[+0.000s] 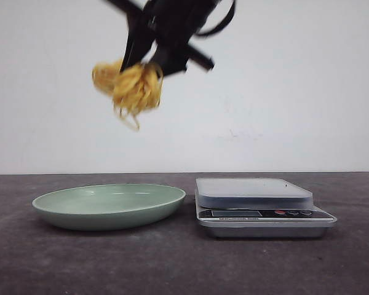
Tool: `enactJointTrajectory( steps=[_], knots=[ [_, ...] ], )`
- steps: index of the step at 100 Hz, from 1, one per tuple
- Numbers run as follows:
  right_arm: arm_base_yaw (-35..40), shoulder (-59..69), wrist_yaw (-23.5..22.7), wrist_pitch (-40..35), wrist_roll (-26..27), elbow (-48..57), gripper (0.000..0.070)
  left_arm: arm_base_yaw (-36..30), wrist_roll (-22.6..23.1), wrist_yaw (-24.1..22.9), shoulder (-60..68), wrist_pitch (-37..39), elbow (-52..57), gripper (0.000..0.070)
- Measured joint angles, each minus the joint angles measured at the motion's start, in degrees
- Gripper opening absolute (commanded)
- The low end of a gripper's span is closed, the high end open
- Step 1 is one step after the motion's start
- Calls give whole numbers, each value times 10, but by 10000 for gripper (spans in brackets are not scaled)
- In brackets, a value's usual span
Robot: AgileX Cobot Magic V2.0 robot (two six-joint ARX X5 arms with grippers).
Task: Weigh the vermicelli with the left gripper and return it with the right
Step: 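Move the bundle over the green plate and release it there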
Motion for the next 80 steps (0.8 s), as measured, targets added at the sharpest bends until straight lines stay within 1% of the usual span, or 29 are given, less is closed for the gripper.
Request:
enactJointTrajectory(
  steps=[34,59,62,64,72,74,77,80],
  knots=[
    [0,113,0,-4,21,9,0,0,0,-2,0,0,0,270],
    [7,131,0,-5,24,9,2,0,0,-2,0,0,0,270],
    [8,131,0,-5,24,9,23,0,0,-2,0,0,0,270],
    [9,131,0,-5,23,9,52,0,0,-2,0,0,0,270],
    [11,131,0,-4,22,9,246,0,0,-2,0,0,0,270],
    [11,131,0,-4,22,9,285,0,0,-2,0,0,0,270],
    [11,131,-1,-3,22,9,320,0,0,-2,0,0,0,270],
    [11,131,-1,-2,22,9,332,0,0,-2,0,0,0,270]
  ],
)
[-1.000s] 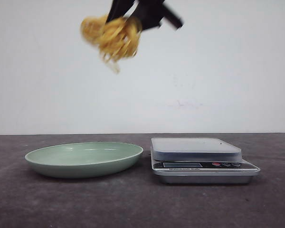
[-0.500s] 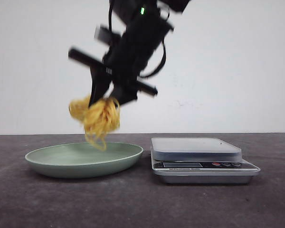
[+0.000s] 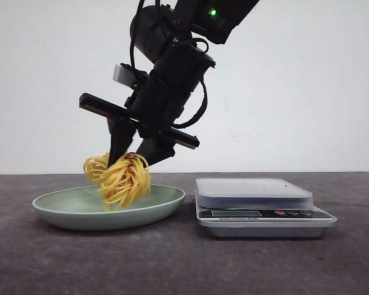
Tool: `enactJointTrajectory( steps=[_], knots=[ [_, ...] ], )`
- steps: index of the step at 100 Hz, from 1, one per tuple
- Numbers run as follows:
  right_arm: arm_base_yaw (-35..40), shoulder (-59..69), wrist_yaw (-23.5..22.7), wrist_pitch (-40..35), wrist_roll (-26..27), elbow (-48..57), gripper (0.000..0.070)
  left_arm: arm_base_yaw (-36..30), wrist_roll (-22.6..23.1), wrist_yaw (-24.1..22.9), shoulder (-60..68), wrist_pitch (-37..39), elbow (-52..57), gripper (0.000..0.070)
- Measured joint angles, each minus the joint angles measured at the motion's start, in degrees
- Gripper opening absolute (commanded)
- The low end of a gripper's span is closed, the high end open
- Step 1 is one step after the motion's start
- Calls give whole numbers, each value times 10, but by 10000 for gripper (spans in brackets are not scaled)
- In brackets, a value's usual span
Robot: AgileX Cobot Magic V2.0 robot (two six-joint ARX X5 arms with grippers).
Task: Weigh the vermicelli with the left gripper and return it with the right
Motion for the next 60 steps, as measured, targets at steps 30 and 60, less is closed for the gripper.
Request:
enactJointTrajectory(
  steps=[30,60],
  knots=[
    [-6,-39,33,-18,-32,8,334,0,0,0,0,0,0,270],
    [-17,-283,146,-79,-134,12,334,0,0,0,0,10,0,270]
  ],
)
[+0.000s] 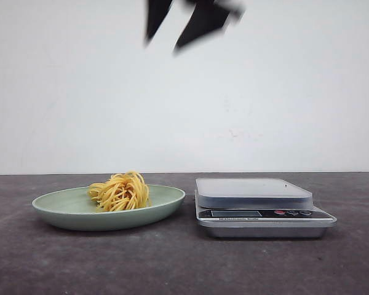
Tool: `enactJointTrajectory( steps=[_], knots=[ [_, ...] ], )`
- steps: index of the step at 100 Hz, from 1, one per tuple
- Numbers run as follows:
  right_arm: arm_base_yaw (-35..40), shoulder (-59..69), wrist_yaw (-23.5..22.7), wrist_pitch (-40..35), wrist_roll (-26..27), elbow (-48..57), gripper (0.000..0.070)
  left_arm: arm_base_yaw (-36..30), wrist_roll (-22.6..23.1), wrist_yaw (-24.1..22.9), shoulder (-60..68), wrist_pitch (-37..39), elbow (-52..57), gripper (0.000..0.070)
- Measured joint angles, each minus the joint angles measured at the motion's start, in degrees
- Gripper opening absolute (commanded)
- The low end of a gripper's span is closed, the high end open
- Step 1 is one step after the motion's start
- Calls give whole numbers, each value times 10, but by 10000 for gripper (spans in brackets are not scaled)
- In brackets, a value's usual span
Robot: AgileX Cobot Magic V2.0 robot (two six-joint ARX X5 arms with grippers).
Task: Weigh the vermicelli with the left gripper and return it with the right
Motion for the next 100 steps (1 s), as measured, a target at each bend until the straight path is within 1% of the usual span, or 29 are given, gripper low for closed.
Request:
enactJointTrajectory(
  steps=[16,27,39,53,59,68,81,100],
  knots=[
    [5,-144,41,-48,-37,0,334,0,1,0,0,10,0,270],
    [14,-240,95,-98,-65,2,334,0,3,0,0,16,0,270],
    [22,-328,156,-181,-88,3,333,0,5,0,0,23,0,270],
    [29,-412,213,-291,-93,3,333,0,9,0,0,25,0,270],
    [29,-447,217,-327,-92,1,333,0,10,0,0,25,0,270],
    [29,-504,217,-351,-89,-16,333,0,11,0,0,26,0,270],
    [29,-600,243,-357,-79,-62,333,0,12,0,0,45,0,270],
    [-4,-742,239,-359,-46,-164,334,0,12,0,0,52,0,270]
  ],
)
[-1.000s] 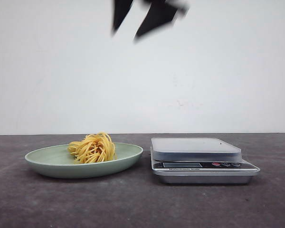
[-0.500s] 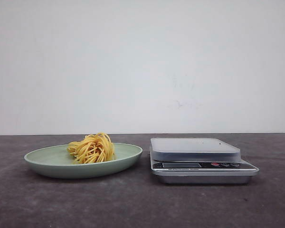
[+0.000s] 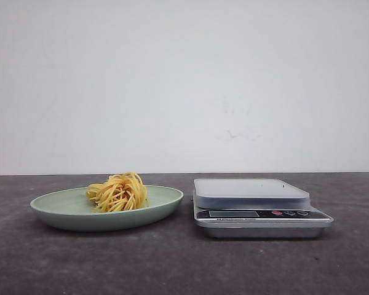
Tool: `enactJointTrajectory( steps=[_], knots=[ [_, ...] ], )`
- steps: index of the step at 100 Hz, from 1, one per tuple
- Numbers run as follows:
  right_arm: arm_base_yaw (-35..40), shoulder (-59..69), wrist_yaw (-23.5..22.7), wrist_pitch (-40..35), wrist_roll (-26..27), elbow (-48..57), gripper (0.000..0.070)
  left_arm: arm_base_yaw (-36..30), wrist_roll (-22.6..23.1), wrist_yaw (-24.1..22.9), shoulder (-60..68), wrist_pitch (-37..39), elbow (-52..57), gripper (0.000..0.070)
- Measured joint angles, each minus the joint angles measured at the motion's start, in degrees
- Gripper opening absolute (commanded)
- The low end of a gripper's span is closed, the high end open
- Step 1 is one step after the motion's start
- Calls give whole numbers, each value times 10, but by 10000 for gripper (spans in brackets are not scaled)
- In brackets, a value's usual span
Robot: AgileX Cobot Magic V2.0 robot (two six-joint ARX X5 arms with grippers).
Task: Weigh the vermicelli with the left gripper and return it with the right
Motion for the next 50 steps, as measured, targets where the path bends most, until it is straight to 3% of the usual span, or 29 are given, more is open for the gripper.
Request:
enactJointTrajectory(
  steps=[21,39,50],
  knots=[
    [-66,-75,-94,24,39,-122,334,0,0,0,0,37,-33,270],
    [-102,-75,-206,132,58,-226,332,0,13,0,0,97,-60,270],
    [-104,-72,-225,177,72,-273,331,0,25,0,1,97,-60,270]
  ],
)
